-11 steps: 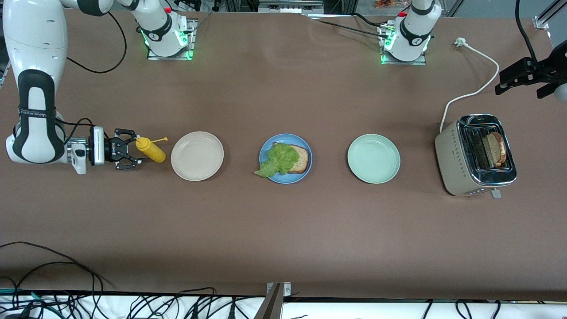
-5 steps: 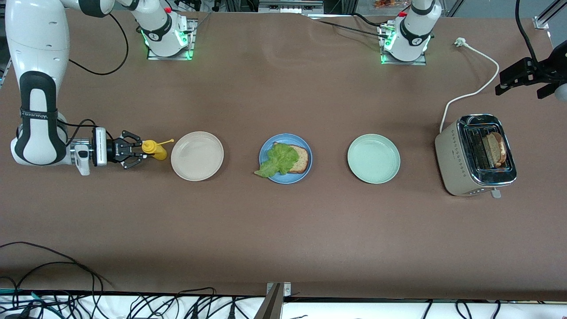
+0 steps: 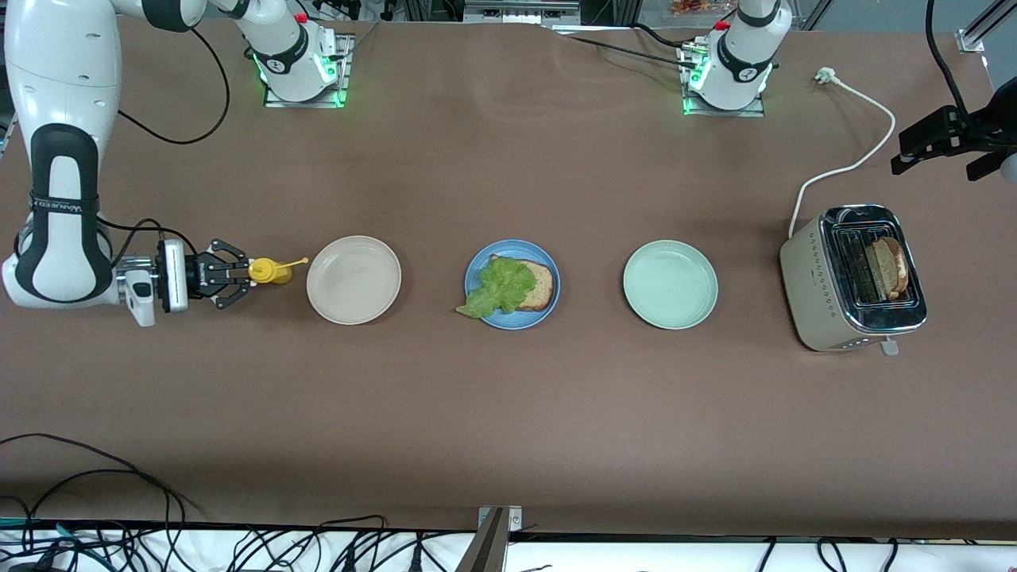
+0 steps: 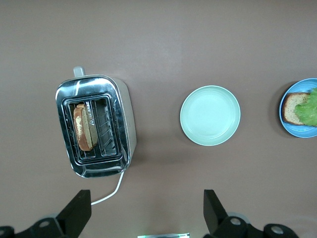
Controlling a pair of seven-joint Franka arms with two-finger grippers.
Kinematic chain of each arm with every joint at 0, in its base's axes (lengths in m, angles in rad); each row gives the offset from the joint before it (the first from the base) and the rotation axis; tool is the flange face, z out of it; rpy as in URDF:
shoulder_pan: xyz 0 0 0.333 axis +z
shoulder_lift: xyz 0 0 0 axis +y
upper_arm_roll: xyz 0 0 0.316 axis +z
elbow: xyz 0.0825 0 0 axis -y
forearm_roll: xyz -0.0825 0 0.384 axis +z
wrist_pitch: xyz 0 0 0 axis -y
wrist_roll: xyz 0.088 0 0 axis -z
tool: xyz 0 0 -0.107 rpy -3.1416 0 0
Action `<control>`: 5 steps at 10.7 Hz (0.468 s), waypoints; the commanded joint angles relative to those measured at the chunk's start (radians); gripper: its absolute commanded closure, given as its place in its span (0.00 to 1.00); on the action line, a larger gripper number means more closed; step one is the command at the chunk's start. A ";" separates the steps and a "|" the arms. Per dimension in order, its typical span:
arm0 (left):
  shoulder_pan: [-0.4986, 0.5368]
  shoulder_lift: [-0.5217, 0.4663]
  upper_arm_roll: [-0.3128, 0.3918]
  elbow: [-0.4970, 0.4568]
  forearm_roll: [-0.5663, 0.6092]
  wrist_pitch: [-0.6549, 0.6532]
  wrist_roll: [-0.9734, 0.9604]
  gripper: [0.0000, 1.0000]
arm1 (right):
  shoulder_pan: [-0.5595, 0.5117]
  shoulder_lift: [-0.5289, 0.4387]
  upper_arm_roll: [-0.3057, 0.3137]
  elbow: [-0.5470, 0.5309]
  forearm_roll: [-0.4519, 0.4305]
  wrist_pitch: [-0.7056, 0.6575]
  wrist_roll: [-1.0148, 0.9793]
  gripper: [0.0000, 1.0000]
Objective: Make sandwich in blue plate with both arms
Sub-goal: 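Lift the mustard bottle and carry it over the blue plate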
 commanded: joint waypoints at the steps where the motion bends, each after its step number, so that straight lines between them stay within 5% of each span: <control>1: 0.001 0.013 -0.003 0.029 0.030 -0.001 0.000 0.00 | 0.013 -0.004 -0.002 0.203 -0.184 -0.099 0.334 0.81; 5: 0.001 0.013 -0.003 0.029 0.030 -0.001 0.000 0.00 | 0.118 -0.012 -0.002 0.369 -0.333 -0.118 0.668 0.81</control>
